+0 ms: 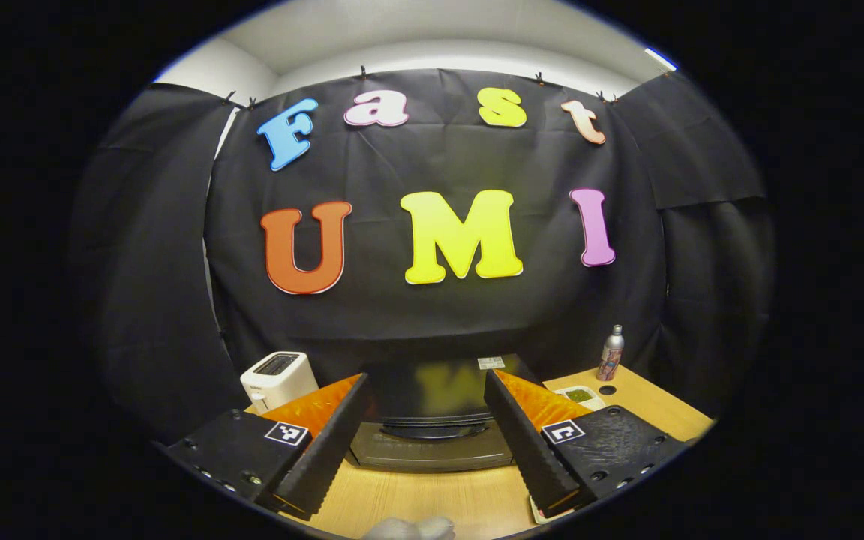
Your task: Open the electric oven with the left hand, put the food in, and close the electric oven.
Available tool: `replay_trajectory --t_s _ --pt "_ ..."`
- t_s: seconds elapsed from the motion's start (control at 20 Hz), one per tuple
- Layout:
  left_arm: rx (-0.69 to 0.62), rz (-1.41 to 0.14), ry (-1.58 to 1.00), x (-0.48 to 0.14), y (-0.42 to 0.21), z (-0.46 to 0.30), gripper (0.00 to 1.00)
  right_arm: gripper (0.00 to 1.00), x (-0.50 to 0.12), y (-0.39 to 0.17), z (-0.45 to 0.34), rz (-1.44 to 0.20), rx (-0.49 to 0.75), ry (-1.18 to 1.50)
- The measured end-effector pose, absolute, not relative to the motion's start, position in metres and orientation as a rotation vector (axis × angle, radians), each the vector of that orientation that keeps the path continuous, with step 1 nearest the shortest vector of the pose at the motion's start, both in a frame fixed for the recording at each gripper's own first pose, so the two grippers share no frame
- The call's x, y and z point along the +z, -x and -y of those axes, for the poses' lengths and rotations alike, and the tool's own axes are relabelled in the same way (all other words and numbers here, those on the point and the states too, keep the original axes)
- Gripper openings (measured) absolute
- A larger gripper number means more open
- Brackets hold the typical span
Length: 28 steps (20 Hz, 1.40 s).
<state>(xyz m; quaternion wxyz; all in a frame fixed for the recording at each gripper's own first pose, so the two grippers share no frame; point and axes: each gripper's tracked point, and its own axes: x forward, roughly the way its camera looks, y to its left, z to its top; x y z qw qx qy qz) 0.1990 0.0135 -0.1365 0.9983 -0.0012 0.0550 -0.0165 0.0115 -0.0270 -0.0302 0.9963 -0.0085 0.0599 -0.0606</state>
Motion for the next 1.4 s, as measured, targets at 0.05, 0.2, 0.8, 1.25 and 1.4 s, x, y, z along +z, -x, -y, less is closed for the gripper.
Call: replay_trajectory --t_s 0.05,0.2,0.8,1.25,1.4 --pt "-0.043 -0.125 0.013 -0.148 -0.209 -0.011 0.97 0.97 -0.031 -0.012 0.027 -0.123 -0.121 0.003" --pt "-0.044 -0.192 0.035 -0.184 -0.235 -0.003 0.97 0.96 -0.037 -0.011 0.029 -0.149 -0.134 -0.005" --pt "-0.054 -0.302 0.047 -0.248 -0.269 -0.007 0.97 0.97 -0.055 -0.004 0.039 -0.219 -0.189 -0.022" --pt "-0.074 -0.314 0.082 -0.258 -0.237 -0.008 0.96 0.97 -0.065 0.0 0.019 -0.24 -0.127 -0.032" --pt "-0.088 -0.33 0.093 -0.263 -0.214 -0.006 0.96 0.97 -0.069 0.003 0.014 -0.253 -0.104 -0.033"
